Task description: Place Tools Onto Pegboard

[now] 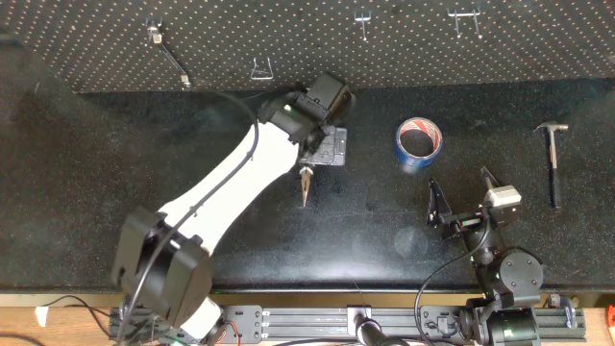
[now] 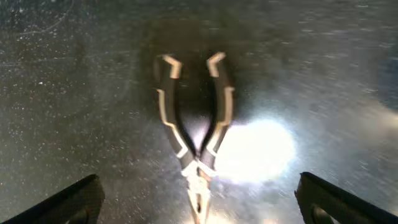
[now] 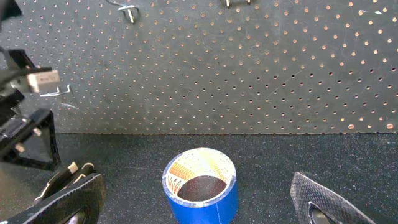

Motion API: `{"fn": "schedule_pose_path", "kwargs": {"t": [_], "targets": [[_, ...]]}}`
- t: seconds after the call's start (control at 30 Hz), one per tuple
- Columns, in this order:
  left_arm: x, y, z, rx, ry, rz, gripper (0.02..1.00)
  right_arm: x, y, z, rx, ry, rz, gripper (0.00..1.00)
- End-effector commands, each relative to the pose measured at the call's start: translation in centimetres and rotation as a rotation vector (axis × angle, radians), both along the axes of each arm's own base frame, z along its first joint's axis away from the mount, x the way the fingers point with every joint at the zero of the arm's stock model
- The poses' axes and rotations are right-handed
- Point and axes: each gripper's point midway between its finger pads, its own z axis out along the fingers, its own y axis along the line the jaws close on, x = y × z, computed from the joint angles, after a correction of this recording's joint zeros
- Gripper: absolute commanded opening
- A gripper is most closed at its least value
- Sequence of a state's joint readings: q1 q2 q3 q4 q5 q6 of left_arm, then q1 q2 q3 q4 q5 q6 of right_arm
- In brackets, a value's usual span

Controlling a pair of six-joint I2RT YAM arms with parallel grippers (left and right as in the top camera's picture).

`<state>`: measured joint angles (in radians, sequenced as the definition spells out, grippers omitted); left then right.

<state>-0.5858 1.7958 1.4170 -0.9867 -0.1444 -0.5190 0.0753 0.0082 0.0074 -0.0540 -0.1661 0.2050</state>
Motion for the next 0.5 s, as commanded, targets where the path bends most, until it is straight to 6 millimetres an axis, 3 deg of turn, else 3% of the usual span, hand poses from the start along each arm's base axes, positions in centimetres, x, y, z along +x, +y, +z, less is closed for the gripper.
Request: {"fn": "schedule_pose_path", "kwargs": {"t": [0.03,0.27,0.5], "targets": [[2.7,0.4,-1.9,-0.089,0.034,0.045,0.996,-0.1,0.1,-0.1,0.011,0.004,0.005,0.976],[3.0,0.0,-5.3,-0.104,0.101,0.045,0.998,-0.1,0.1,-0.1,0.011,0.004,0.005,0.976],[3.2,0.7,-6.1,-0.094,0.120,0.064,0.998,-0.1,0.1,-0.1,0.011,0.004,0.005,0.976]]}}
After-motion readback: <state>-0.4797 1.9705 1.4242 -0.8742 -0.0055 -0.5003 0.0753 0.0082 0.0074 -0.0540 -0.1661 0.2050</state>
